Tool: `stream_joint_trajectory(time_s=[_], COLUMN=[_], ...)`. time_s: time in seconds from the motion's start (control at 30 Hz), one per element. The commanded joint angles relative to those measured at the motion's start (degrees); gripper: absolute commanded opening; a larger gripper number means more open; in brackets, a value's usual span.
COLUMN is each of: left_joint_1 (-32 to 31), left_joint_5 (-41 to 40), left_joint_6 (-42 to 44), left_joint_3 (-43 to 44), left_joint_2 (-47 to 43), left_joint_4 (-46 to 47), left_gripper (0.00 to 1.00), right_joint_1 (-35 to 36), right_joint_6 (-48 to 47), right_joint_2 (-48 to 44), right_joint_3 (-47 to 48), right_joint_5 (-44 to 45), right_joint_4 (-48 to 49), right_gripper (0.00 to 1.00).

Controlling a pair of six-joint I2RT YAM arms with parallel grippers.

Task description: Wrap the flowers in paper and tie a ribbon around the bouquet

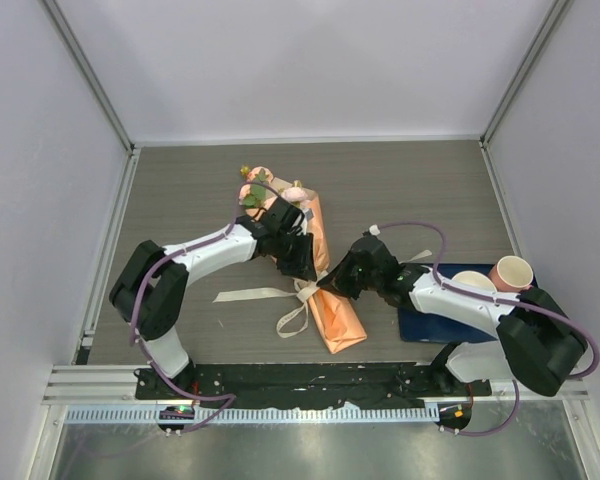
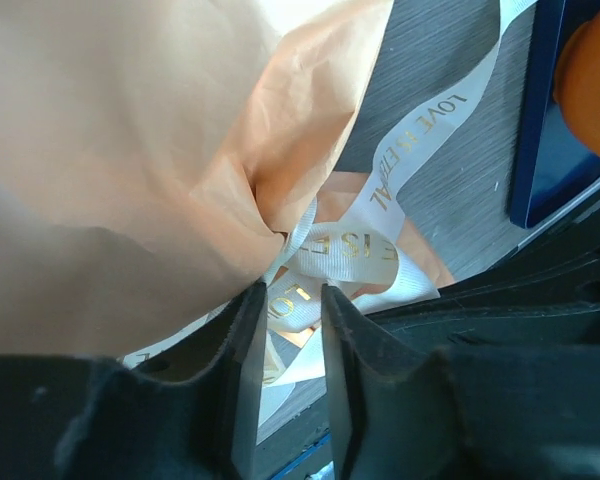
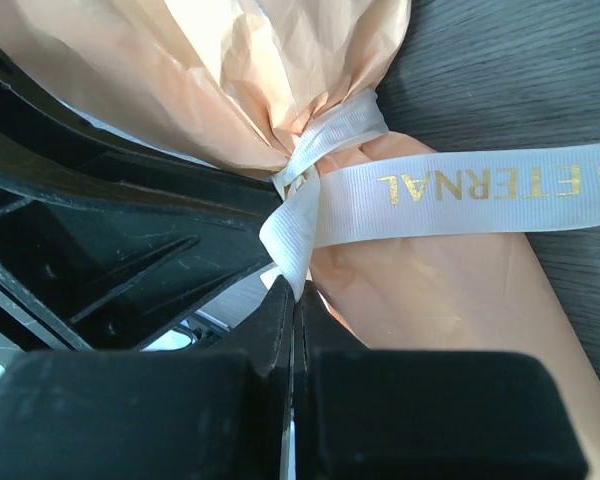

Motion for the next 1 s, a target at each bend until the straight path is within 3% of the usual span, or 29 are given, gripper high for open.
stream_joint_trajectory(time_s=[0.0,0.4,0.5,0.83,0.97], left_joint_1=[-1.25,-2.84,-3.01,-3.19,-3.19], left_joint_5=[-2.67,-3.37,-3.29,-3.9,-4.43], left_joint_6=[2.23,2.24,1.89,1.36,1.18], left_joint_3=[2.12,1.24,1.68,2.47,2.56], left_joint_2=[-0.63,-0.28,0.42,-1.15,-2.65], left_joint_4=[-1.97,-2.5,-1.8,-1.97,-2.5], left_gripper=[0.35,0.43,0.4,0.12,0.1], right_joint_1=[-0.77,-1.56,-1.56,-1.56,-1.57], right_joint_6=[-0.55,-1.08,-1.17,-1.96,-2.83], right_joint_2=[-2.47,-2.47,-2.3,-2.3,-1.95], right_joint_3=[-0.9,-0.55,-0.37,-1.08,-1.69], right_joint_5=[-0.68,-1.56,-1.47,-0.94,-0.94], right_joint_4=[-0.24,-0.51,-0.68,-1.47,-1.21], right_gripper=[0.0,0.01,0.01,0.0,0.0])
